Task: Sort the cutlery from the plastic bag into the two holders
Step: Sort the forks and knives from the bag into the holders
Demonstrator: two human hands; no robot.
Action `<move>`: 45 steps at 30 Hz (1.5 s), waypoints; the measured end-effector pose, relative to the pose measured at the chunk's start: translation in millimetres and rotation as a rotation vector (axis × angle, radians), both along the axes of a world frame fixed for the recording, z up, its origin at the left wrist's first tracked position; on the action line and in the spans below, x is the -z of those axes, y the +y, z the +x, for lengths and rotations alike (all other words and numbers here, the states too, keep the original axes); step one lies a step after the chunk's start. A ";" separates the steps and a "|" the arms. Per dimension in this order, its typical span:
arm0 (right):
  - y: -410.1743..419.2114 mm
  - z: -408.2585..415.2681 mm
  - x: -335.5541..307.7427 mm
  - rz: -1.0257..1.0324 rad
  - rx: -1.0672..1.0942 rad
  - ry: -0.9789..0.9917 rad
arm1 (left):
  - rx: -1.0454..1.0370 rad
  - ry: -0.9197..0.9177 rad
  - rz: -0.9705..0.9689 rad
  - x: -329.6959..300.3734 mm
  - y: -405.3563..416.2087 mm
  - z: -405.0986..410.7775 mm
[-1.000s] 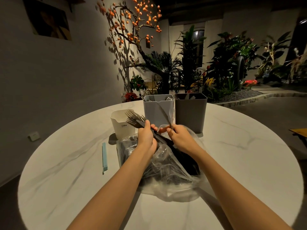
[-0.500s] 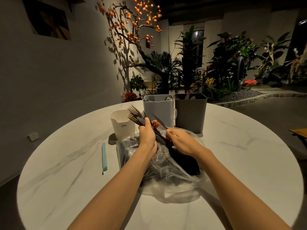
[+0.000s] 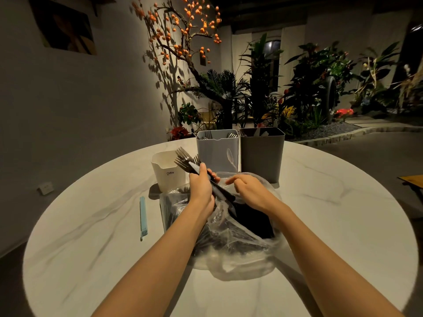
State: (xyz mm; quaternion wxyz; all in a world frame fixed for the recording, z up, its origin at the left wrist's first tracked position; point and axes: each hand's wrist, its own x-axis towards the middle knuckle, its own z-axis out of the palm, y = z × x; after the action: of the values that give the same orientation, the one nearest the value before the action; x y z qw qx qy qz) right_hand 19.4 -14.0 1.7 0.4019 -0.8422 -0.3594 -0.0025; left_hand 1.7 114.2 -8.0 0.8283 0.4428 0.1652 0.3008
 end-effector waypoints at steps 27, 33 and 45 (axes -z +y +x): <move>8.7 0.7 8.3 0.210 0.070 0.416 | 0.093 0.024 0.192 -1.5 -15.1 -10.8; 12.3 2.0 14.1 0.387 0.041 0.373 | 0.108 0.015 0.113 -3.6 -15.1 -12.7; 13.0 -5.4 8.2 0.161 -0.065 0.303 | 0.075 0.042 0.026 -3.4 -10.1 -5.7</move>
State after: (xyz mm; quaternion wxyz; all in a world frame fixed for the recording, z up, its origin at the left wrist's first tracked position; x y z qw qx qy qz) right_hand 14.0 -1.0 -6.5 0.5173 -0.7861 -0.3202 0.1088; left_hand -4.0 104.1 -4.5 0.8296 0.4657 0.1617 0.2623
